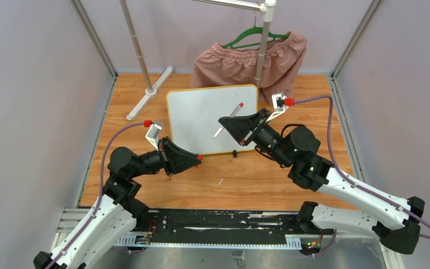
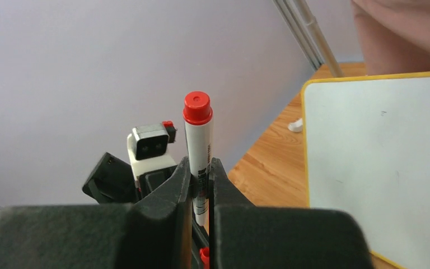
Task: Write a sentence on the whiteboard
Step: Open the whiteboard marker at the center of the board, then place the pen cap at the center of the board.
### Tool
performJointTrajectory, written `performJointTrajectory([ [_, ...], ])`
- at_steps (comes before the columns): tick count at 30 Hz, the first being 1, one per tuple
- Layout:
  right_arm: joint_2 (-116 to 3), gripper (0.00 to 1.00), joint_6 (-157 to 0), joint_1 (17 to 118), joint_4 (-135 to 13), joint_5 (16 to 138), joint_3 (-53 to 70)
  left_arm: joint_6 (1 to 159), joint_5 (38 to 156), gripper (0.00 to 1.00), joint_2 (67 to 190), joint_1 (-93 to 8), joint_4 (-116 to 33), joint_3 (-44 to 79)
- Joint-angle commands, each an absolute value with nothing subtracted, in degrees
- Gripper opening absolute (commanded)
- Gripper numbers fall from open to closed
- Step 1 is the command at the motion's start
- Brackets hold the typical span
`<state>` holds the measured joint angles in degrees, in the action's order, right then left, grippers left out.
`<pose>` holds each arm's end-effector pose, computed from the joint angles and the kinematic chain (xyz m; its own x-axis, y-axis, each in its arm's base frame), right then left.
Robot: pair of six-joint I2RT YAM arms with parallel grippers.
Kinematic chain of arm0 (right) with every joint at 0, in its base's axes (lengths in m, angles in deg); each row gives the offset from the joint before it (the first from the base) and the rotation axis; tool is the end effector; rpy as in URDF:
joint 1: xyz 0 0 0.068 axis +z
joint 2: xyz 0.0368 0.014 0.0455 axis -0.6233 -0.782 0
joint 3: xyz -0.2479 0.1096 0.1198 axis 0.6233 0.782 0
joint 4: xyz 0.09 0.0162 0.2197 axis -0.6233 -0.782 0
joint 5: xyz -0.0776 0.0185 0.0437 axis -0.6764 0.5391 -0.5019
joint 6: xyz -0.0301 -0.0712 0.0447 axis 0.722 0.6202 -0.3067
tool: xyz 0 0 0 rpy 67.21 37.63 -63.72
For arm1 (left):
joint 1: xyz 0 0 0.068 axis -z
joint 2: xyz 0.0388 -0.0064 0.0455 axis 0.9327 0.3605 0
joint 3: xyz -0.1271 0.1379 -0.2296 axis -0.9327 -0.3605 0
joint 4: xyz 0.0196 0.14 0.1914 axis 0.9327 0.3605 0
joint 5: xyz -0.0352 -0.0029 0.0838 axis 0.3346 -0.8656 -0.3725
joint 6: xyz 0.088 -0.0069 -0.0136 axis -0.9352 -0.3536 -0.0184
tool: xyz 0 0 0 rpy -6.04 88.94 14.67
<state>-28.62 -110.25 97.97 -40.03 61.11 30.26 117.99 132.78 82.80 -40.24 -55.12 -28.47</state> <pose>0.1161 0.1742 0.4616 -0.3450 0.6281 -0.6975 -0.7291 0.2886 0.6206 0.0806 -0.1070 0.3307 -0.6032 -0.2992 -0.7394 0.7445 0.1214 -0.6565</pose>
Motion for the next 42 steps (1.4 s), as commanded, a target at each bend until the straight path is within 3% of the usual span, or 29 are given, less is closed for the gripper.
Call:
performJointTrajectory([
  [1,-24.82,0.00,-103.50,97.71,-52.24,57.64,27.35,113.59,128.59,0.00,82.85,-40.30,-46.29,-27.82],
  [6,-14.61,0.00,-98.30,97.68,-68.80,48.64,30.92,102.06,115.97,0.00,92.20,-39.44,-22.53,-22.73],
  [9,-8.41,0.00,-97.30,97.64,-76.01,45.83,33.52,96.92,103.87,0.00,97.69,-32.28,-15.20,-19.00],
  [12,-3.61,0.00,-97.59,97.71,-81.15,43.99,35.09,95.44,92.61,0.00,103.48,-24.14,-11.39,-16.38],
  [17,-0.62,0.00,-99.18,97.71,-84.98,43.95,37.14,96.76,85.28,0.00,114.58,-22.07,-12.11,-16.41],
  [20,0.10,0.00,-99.94,97.63,-86.09,44.49,38.35,97.94,84.24,0.00,118.39,-21.95,-16.35,-19.01],
  [31,-0.43,0.00,-100.65,97.70,-85.52,45.45,39.45,99.21,83.76,0.14,122.83,-21.93,-22.92,-23.58],
  [42,-0.79,0.00,-100.89,97.66,-84.59,46.89,39.28,99.84,82.75,0.45,123.13,-21.93,-23.75,-24.46],
])
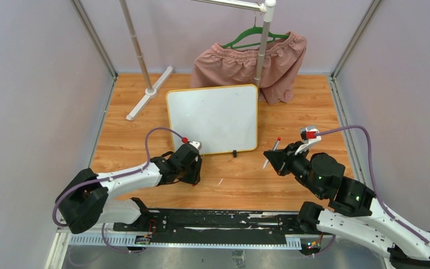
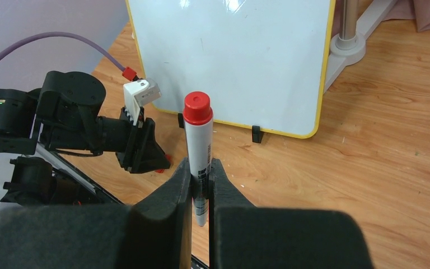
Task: Write a sentence on the whiteboard
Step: Place the pen cap at the center of the board, then adjust the whiteboard marker.
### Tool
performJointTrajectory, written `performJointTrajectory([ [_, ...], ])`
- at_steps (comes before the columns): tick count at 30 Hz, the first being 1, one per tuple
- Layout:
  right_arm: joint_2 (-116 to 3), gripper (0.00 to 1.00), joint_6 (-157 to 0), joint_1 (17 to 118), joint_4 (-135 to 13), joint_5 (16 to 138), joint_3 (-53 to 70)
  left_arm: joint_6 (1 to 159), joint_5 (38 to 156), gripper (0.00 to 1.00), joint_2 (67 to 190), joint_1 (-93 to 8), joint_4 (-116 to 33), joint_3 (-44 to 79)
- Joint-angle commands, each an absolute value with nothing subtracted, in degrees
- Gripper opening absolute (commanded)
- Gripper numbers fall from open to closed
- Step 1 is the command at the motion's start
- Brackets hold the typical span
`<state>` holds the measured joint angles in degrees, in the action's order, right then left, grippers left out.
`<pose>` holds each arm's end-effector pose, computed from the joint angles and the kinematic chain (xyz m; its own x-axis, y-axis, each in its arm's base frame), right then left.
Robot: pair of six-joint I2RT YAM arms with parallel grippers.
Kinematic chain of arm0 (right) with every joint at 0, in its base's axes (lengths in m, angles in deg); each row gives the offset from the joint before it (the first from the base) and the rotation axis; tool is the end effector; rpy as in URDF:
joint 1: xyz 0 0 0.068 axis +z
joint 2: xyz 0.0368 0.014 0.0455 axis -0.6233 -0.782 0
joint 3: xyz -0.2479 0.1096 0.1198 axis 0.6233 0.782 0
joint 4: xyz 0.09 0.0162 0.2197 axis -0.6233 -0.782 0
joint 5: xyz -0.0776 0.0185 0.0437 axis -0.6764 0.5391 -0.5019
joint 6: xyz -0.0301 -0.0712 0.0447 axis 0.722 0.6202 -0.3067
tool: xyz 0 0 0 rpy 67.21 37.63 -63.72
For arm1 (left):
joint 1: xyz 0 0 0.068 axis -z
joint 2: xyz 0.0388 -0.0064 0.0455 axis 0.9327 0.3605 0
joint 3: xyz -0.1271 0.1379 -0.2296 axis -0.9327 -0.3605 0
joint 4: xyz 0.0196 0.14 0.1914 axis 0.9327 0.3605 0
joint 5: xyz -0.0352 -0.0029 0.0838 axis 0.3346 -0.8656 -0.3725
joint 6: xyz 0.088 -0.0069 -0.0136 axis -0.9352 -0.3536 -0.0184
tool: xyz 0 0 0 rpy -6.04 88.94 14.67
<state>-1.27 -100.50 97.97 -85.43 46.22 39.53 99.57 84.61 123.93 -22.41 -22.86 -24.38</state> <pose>0.0758 0.0670 0.3504 -0.3336 0.3063 -0.8916 -0.4952 0.7478 0.4422 0.1525 -0.1521 0.1593 -0.8579 0.1452 -0.4928 0.2891 0.9294 -0.2294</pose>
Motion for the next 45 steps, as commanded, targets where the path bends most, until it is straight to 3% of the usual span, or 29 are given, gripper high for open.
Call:
performJointTrajectory([
  [1,-0.68,0.00,-100.96,97.70,-84.76,47.02,39.09,99.91,82.36,0.51,122.47,-21.93,-23.00,-24.10],
  [5,-0.07,0.00,-101.20,97.71,-84.89,48.56,38.43,100.28,79.90,0.66,115.48,-21.93,-16.24,-20.74],
  [10,0.90,0.00,-101.44,97.70,-75.22,54.63,41.23,102.73,76.63,0.77,95.90,-21.93,-10.70,-14.59],
  [13,0.11,0.00,-102.33,97.71,-64.27,59.39,44.18,104.17,79.38,0.81,83.52,-21.93,-19.22,-16.47],
  [16,-2.53,0.00,-104.76,97.71,-53.19,62.31,45.87,107.83,83.79,0.99,73.63,-21.93,-33.92,-22.34],
  [20,-8.16,0.00,-108.17,97.75,-40.68,64.47,47.15,111.56,88.27,1.00,70.42,-21.93,-46.08,-25.89],
  [31,-23.94,0.00,-117.02,98.35,-19.75,68.35,44.13,110.56,111.22,0.99,86.25,-21.93,-50.44,-14.18],
  [42,-29.78,0.00,-122.13,99.41,-9.38,68.03,43.06,109.45,111.79,0.94,88.40,-21.94,-52.28,-13.14],
  [45,-30.74,0.00,-122.35,99.76,-8.47,67.84,42.27,110.23,111.89,0.87,89.25,-21.93,-53.24,-12.93],
])
